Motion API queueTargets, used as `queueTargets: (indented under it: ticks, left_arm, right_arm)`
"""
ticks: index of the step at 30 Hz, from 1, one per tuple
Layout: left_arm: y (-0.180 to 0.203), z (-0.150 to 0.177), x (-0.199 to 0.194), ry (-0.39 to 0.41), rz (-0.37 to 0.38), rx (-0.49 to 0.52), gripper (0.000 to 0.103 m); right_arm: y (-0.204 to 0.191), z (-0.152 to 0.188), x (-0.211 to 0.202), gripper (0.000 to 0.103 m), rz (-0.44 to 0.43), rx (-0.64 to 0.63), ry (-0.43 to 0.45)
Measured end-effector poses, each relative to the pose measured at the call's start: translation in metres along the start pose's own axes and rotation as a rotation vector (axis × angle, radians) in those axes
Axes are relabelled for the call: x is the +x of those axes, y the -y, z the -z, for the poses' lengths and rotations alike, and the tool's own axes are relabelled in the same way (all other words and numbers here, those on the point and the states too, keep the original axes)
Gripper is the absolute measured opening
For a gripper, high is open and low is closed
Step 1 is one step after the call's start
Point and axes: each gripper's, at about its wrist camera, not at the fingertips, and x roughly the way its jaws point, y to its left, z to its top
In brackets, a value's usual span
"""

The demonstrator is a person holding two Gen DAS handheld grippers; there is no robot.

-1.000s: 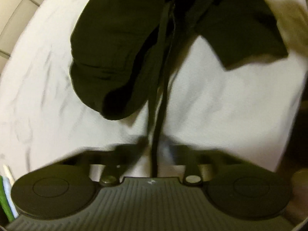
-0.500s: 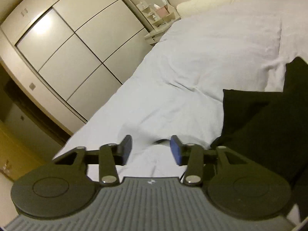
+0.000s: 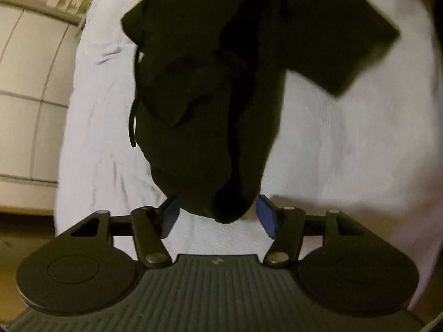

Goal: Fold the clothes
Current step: 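Grasp the hoodie with both grippers and lift it up to shake it out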

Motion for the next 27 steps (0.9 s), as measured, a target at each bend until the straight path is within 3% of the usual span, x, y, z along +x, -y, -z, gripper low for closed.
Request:
queueTargets:
  ticks: [7, 10, 12, 14, 21, 24, 27]
  left_arm:
    - [0.032, 0.012, 0.031, 0.067, -0.131, 0.185, 0.061]
    - [0.03, 0.013, 0.04, 0.075, -0.156, 0.147, 0.056]
    - [0.025, 0.017, 0.042, 0.078, -0.175, 0.124, 0.05]
    - [0.024, 0.018, 0.044, 0.076, -0.19, 0.108, 0.05]
    - [0.041, 0.017, 0.035, 0.094, -0.182, 0.173, 0.028]
    - [0.029, 0.015, 0.03, 0.099, -0.183, 0.135, 0.022]
    - [0.008, 0.012, 0.028, 0.075, -0.167, -0.005, 0.024]
  right_arm:
    - [-0.038, 0.012, 0.01, 0.081, 0.094, -0.261, 0.055]
    - [-0.052, 0.02, 0.022, 0.069, 0.182, -0.36, 0.069]
    - [-0.058, 0.022, 0.026, 0.056, 0.285, -0.418, 0.114]
    - [-0.059, 0.022, 0.028, 0.055, 0.39, -0.448, 0.166]
    - [-0.072, 0.042, 0.047, 0.068, 0.366, -0.584, 0.102]
    - [-0.068, 0.043, 0.046, 0.062, 0.384, -0.607, 0.138]
    - [-0.046, 0.031, 0.041, 0.059, 0.439, -0.518, 0.186]
